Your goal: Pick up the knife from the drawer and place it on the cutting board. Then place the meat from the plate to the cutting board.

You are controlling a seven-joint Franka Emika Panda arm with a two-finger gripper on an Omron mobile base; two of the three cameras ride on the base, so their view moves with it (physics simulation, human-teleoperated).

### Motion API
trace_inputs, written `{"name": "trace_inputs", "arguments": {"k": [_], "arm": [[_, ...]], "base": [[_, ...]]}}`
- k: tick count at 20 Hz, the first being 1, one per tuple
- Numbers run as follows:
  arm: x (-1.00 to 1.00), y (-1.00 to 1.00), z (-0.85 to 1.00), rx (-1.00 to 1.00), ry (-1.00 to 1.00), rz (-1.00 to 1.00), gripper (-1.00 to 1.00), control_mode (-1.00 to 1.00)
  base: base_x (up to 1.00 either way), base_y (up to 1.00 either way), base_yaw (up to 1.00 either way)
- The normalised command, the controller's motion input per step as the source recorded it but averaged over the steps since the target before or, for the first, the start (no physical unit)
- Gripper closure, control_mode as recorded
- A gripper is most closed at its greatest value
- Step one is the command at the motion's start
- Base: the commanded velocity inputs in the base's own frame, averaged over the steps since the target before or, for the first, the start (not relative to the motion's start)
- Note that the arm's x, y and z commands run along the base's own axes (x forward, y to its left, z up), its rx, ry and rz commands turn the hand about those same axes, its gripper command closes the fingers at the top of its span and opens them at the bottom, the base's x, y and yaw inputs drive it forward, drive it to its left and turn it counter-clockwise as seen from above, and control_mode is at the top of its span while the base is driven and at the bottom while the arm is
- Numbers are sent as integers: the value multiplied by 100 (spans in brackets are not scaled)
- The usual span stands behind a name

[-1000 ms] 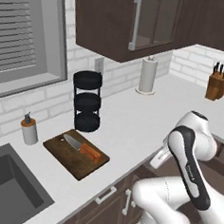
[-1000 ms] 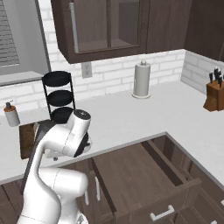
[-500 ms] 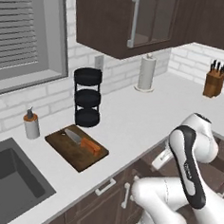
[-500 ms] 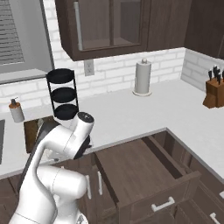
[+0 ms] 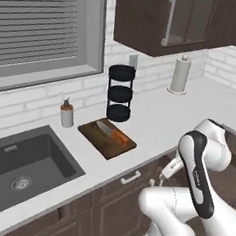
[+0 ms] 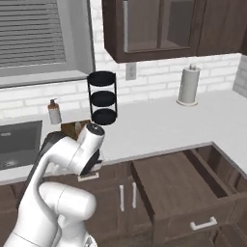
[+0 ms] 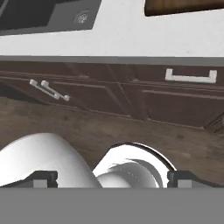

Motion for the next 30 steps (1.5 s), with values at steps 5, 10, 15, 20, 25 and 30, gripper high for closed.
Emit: {"name": "trace_inputs", "arguments": {"k": [5, 10, 15, 20, 25, 30], "arm": [[0, 0, 0, 0, 0, 0, -100, 100], [0, 0, 0, 0, 0, 0, -100, 100], [0, 0, 0, 0, 0, 0, -100, 100], [0, 0, 0, 0, 0, 0, -100, 100], [0, 0, 0, 0, 0, 0, -100, 100], [0, 0, 0, 0, 0, 0, -100, 100]], "base": [[17, 74, 61], [16, 92, 31], [18, 100, 11], [13, 100, 12], [11, 100, 11], [9, 99, 2]]}}
